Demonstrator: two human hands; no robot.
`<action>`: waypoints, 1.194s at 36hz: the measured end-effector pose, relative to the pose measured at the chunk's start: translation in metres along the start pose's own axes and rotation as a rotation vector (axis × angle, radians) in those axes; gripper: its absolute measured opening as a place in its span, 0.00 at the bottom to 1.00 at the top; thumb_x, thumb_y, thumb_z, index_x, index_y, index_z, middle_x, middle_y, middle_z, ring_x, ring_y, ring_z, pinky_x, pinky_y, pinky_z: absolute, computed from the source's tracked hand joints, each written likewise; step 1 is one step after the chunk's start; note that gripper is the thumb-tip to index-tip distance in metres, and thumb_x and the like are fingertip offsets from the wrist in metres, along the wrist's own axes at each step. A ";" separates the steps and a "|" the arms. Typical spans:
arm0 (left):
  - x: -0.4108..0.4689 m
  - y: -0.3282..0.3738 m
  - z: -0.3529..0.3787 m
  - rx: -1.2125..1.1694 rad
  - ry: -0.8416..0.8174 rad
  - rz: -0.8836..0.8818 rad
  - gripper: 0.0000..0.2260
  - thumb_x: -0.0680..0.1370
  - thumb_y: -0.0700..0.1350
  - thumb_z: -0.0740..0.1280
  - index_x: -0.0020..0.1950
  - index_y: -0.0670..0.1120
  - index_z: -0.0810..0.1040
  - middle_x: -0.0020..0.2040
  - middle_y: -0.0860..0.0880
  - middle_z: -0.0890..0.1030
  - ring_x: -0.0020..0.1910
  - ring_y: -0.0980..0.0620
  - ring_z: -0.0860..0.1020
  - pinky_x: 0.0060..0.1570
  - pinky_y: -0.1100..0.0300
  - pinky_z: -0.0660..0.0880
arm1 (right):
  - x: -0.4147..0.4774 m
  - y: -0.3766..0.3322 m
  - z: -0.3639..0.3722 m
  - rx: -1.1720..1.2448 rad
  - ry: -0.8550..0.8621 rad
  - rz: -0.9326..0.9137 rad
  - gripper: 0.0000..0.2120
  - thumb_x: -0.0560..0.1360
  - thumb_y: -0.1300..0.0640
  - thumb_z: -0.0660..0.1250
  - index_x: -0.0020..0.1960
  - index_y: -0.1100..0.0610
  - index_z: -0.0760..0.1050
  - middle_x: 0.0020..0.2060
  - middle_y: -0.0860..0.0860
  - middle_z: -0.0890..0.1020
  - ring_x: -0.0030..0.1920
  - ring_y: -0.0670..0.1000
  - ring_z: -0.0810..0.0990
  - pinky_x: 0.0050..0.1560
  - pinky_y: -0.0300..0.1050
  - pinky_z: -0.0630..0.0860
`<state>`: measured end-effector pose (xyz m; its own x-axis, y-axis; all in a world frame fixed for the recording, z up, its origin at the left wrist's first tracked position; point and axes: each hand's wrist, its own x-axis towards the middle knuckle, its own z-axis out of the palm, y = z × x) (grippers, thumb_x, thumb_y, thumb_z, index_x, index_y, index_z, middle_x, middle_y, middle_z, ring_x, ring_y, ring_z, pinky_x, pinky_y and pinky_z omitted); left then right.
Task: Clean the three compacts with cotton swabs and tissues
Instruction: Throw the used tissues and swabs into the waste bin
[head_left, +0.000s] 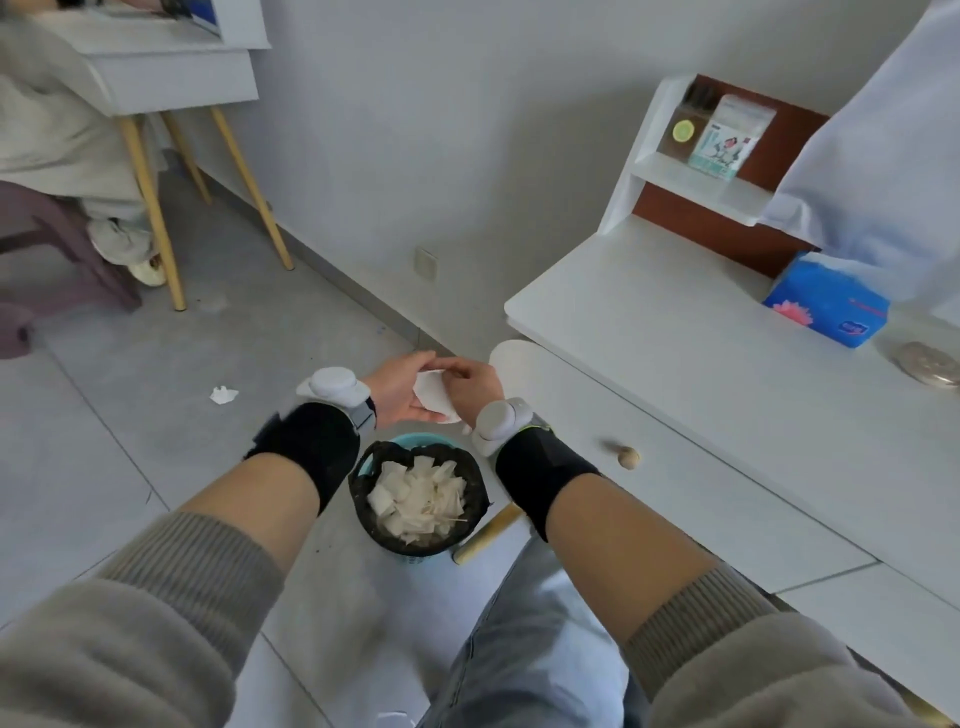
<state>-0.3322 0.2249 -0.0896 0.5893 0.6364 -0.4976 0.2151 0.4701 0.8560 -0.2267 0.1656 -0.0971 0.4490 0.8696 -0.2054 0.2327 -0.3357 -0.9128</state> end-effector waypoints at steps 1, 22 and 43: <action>0.001 -0.003 -0.001 -0.006 -0.023 -0.010 0.16 0.83 0.48 0.54 0.53 0.45 0.82 0.50 0.41 0.81 0.49 0.42 0.81 0.49 0.48 0.80 | 0.002 0.005 0.002 0.019 0.043 0.025 0.12 0.76 0.68 0.60 0.52 0.62 0.81 0.50 0.56 0.83 0.49 0.52 0.79 0.47 0.34 0.74; 0.032 -0.063 0.007 -0.027 0.096 -0.083 0.08 0.79 0.32 0.62 0.55 0.36 0.78 0.40 0.46 0.82 0.41 0.51 0.82 0.45 0.59 0.81 | 0.006 0.058 0.011 -0.131 -0.048 0.117 0.10 0.75 0.55 0.67 0.54 0.54 0.82 0.47 0.53 0.85 0.48 0.52 0.83 0.50 0.44 0.79; 0.059 -0.086 -0.002 0.229 0.330 -0.069 0.09 0.75 0.36 0.70 0.53 0.33 0.78 0.47 0.37 0.82 0.40 0.41 0.83 0.49 0.45 0.80 | 0.012 0.080 -0.013 -0.291 -0.076 0.221 0.16 0.73 0.66 0.65 0.58 0.54 0.80 0.53 0.53 0.83 0.54 0.54 0.81 0.58 0.46 0.77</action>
<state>-0.3179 0.2229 -0.1930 0.2940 0.7875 -0.5416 0.4357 0.3939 0.8093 -0.1916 0.1444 -0.1679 0.4534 0.7854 -0.4214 0.3778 -0.5976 -0.7072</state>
